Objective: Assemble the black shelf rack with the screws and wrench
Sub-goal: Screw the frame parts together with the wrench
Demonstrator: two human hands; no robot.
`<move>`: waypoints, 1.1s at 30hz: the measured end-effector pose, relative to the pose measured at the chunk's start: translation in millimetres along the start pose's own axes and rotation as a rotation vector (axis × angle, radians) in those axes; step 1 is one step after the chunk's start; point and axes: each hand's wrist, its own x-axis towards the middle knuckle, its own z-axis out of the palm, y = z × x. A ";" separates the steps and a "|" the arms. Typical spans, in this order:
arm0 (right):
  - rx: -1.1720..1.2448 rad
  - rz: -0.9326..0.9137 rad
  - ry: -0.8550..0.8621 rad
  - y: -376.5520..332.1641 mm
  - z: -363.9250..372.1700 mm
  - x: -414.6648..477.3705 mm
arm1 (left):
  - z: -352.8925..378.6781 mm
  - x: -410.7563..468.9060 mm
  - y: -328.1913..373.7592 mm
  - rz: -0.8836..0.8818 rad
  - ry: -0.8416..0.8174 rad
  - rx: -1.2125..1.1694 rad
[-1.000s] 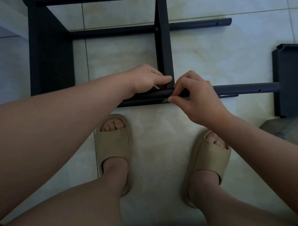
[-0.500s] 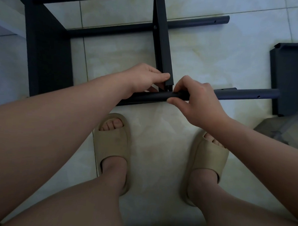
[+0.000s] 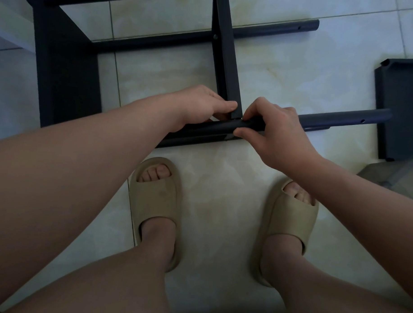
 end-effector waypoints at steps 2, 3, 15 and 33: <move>-0.008 0.015 -0.006 0.5 -1.4 2.8 | 1.1 -0.3 1.0 0.001 -0.003 0.012; -0.010 0.025 -0.012 0.8 -2.0 3.7 | 1.7 -0.9 1.8 0.005 -0.008 0.017; -0.212 0.087 -0.186 5.4 -15.5 20.7 | 7.0 -12.5 13.3 0.027 0.080 0.117; -0.501 0.158 -0.152 52.1 -171.9 -147.3 | 115.9 -111.8 155.7 0.175 0.085 0.844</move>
